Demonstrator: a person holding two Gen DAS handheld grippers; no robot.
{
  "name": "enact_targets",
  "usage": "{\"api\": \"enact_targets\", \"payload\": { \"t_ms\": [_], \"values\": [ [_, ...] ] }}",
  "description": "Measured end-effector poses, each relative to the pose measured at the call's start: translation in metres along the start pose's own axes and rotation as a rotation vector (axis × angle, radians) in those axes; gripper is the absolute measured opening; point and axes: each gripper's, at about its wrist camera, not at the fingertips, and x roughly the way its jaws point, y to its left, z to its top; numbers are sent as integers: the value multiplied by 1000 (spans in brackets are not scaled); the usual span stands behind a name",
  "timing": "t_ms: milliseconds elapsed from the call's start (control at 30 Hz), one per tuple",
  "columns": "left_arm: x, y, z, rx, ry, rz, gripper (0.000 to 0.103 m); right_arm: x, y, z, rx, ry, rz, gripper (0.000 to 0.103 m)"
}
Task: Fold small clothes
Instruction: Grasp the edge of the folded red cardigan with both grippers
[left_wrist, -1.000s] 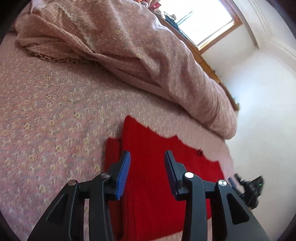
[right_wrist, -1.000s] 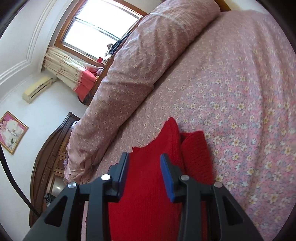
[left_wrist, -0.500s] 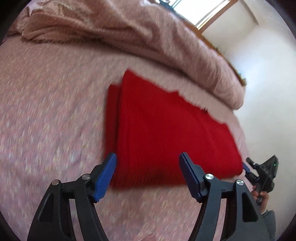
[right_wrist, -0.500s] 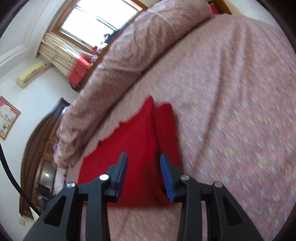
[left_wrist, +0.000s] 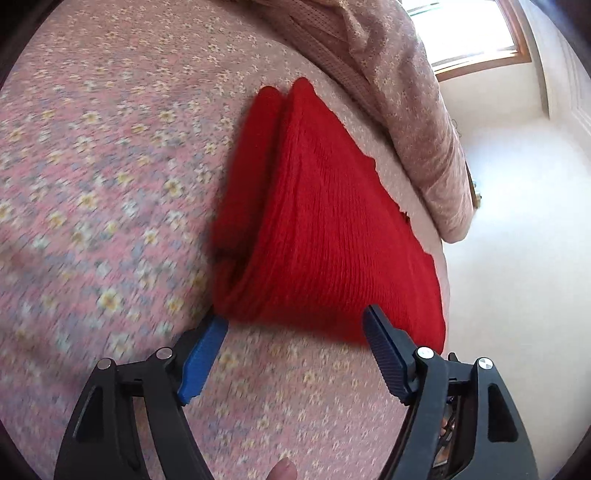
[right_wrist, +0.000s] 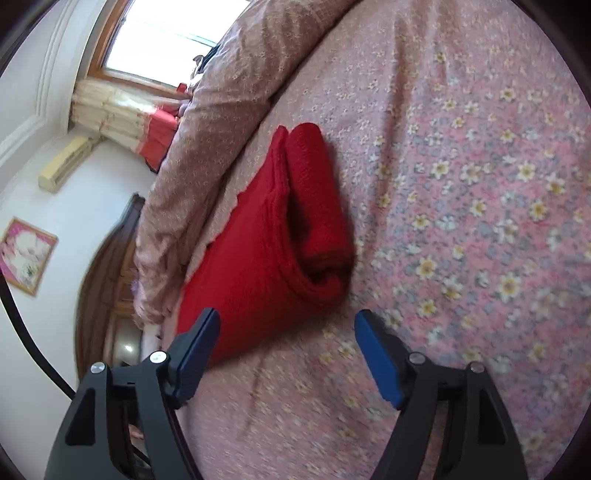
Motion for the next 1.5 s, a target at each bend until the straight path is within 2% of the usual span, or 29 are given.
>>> {"api": "enact_targets", "payload": {
  "t_ms": [267,500,767,900,967,1000,1067,1100,1133,1200,1367,1500],
  "values": [
    [13,-4,21,3,-6,-18,71,17,-7,21,115,-56,30,82],
    [15,7,35,-60,-49,-60,70,30,1,29,118,-74,33,85],
    [17,7,28,-54,-56,-44,68,29,7,20,79,-38,18,86],
    [25,1,31,-51,-47,-38,68,32,4,25,126,-55,19,86],
    [25,2,31,-54,-54,-35,65,35,5,27,139,-75,15,86],
    [23,5,32,-56,-65,-28,58,35,4,28,139,-80,8,85],
    [19,11,31,-56,-67,-8,41,37,5,28,145,-90,-11,80],
    [18,14,31,-55,-63,1,27,38,5,28,154,-97,-27,54],
    [19,16,31,-61,-51,-9,23,40,1,28,176,-98,-45,31],
    [19,21,32,-80,-33,-30,20,47,-14,25,250,-85,-30,27],
    [-1,20,30,-41,-43,-42,15,40,-3,21,163,-73,-28,24],
    [-22,15,11,-26,-21,-37,15,21,-8,7,213,-67,3,24]
  ]
}}
